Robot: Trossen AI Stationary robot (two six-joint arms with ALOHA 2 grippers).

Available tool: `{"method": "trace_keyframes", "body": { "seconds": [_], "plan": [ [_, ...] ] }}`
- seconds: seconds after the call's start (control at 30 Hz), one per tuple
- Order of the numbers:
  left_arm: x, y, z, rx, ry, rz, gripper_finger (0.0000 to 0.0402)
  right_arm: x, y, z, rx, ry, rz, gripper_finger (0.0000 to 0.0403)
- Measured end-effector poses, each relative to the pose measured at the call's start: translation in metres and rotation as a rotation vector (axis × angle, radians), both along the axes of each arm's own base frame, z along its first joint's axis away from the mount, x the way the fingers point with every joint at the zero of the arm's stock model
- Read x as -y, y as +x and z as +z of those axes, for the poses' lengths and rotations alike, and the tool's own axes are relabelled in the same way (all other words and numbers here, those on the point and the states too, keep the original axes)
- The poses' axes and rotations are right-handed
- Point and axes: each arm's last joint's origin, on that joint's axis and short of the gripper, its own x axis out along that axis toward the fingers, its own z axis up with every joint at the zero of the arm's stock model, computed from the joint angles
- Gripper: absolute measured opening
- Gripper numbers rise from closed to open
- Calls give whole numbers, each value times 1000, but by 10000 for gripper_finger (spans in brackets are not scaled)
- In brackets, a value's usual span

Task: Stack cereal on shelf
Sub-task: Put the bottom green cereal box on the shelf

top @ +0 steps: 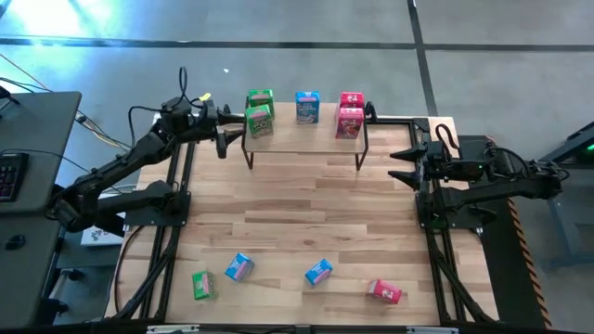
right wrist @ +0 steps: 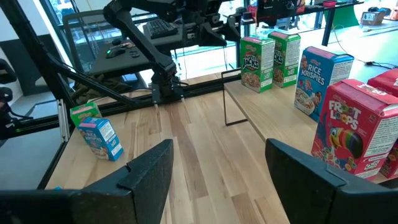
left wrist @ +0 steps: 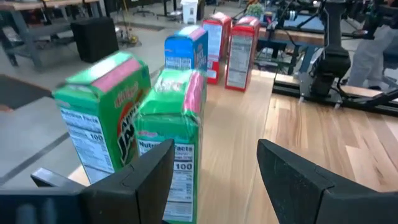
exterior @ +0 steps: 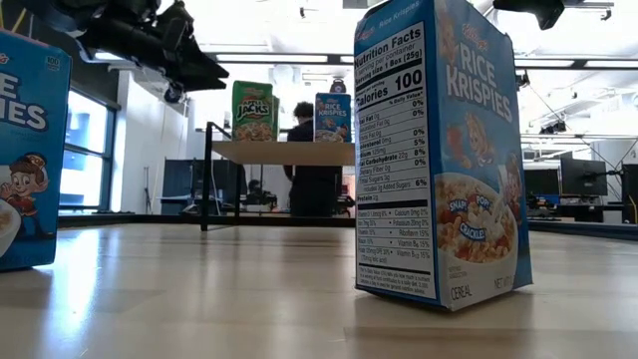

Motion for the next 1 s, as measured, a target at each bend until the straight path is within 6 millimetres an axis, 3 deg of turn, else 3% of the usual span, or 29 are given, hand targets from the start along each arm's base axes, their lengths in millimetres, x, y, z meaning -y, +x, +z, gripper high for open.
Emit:
{"method": "trace_keyframes", "body": {
  "seconds": [0.63, 1.0],
  "plan": [
    [-20, 21, -25, -57, -94, 6, 221, 0, 0, 0, 0, 0, 0, 248],
    [-13, 17, -16, -16, -123, 39, 221, 0, 0, 0, 0, 0, 0, 248]
  ]
}}
